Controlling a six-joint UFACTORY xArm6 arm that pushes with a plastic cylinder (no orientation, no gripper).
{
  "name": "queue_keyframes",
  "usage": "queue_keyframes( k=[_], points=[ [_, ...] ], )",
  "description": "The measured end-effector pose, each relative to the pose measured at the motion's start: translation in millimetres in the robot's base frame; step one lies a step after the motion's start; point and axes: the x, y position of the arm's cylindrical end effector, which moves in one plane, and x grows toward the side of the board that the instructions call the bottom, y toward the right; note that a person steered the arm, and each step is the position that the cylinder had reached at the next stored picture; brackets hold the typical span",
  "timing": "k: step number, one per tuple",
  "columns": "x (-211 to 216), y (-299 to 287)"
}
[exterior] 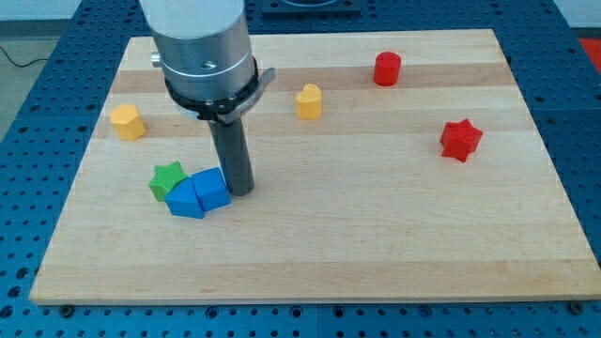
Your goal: Push the blue triangle slightly to the up
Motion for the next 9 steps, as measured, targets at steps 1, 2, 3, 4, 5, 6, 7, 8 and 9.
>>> queue_keyframes(
  k=[1, 2, 3, 4, 5, 6, 7, 8, 9],
  points=[
    [24, 23],
    [51, 16],
    [64, -8],
    [63, -51],
    [57, -81],
    [42, -89],
    [32, -89],
    [34, -89],
    [45, -89]
  ],
)
